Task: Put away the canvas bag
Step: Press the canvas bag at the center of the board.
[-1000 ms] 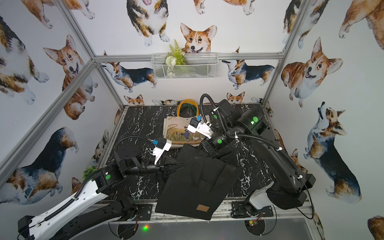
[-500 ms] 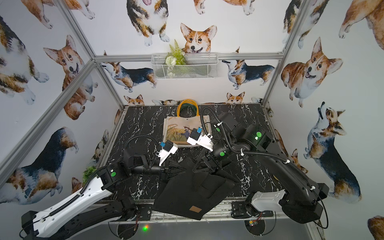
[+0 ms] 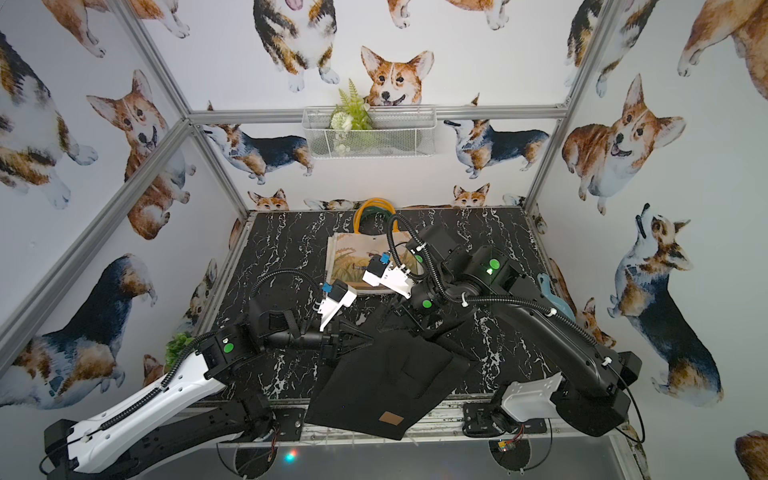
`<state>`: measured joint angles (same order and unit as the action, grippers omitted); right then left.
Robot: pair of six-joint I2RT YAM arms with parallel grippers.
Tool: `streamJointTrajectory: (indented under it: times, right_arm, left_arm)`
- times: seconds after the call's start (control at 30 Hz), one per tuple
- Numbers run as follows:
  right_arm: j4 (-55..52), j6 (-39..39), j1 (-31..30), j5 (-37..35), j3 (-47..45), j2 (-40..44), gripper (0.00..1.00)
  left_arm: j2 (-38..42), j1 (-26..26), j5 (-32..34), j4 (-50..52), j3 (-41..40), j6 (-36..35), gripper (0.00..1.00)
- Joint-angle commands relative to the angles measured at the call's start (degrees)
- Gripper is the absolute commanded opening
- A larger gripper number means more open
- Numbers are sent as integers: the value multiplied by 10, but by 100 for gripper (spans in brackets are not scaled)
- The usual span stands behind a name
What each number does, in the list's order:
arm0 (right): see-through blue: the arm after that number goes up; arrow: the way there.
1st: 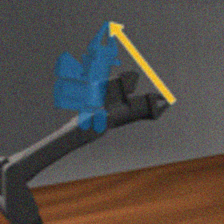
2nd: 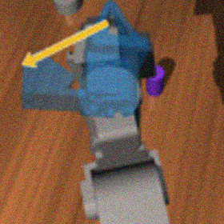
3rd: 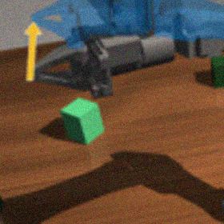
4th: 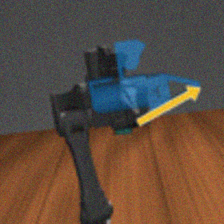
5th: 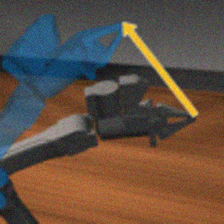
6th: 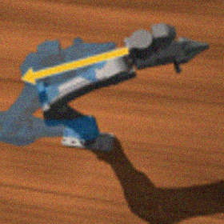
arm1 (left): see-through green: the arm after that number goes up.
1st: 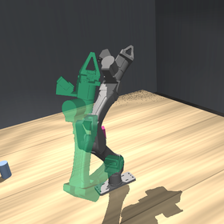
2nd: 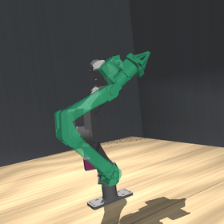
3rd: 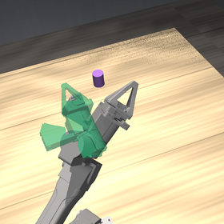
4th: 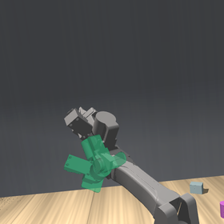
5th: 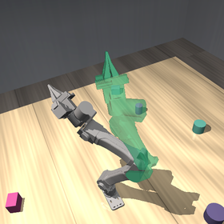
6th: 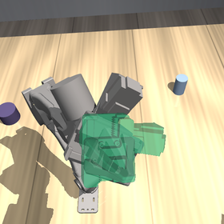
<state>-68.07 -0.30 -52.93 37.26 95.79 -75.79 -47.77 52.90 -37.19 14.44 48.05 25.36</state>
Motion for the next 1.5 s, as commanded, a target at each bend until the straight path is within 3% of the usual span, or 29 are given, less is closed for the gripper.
streamJointTrajectory:
  times: [0.0,0.03,0.1,0.27,0.3,0.37,0.57,0.6,0.63,0.7,0.73,0.77,0.97,1.03,1.07,1.17,1.3,1.47]
  right_arm:
    - [-7,-1,-2,5,29,-7,0]
    - [-15,-1,-2,5,39,-9,0]
    - [-42,3,0,-7,75,-17,0]
    - [-108,-2,36,-36,185,-41,0]
    - [-119,-3,45,-43,206,-45,0]
    - [-134,-2,53,-59,236,-50,0]
    - [-187,7,61,-108,309,-73,0]
    - [-193,8,62,-118,315,-76,0]
    - [-197,9,61,-127,320,-76,0]
    - [-205,12,62,-153,329,-77,0]
    - [-208,13,62,-165,334,-77,0]
    - [-212,14,62,-178,340,-77,0]
    - [-212,12,72,-222,357,-76,0]
    - [-210,9,76,-224,361,-76,0]
    - [-206,5,79,-222,365,-76,0]
    - [-187,-5,94,-200,376,-73,0]
    - [-167,-20,124,-163,383,-69,0]
    - [-146,-40,157,-101,379,-64,0]
  left_arm:
    - [1,2,0,-56,1,6,35]
    - [3,2,0,-58,-3,7,42]
    - [6,3,1,-60,-10,4,45]
    - [9,3,6,-57,-26,4,42]
    - [10,3,8,-56,-28,5,35]
    - [13,3,17,-46,-29,1,0]
    - [22,4,24,-28,-27,-10,0]
    - [21,4,25,-27,-25,-10,19]
    - [19,4,24,-27,-25,-9,32]
    - [15,4,25,-25,-26,-8,37]
    - [13,4,24,-24,-26,-8,27]
    - [11,3,24,-24,-27,-10,0]
    - [9,4,28,-14,-26,-18,0]
    - [4,4,29,-11,-24,-19,32]
    - [0,4,27,-11,-25,-18,39]
    - [-11,4,21,-13,-26,-17,42]
    - [-20,4,30,0,-24,-23,37]
    - [-21,4,54,20,-26,-33,0]
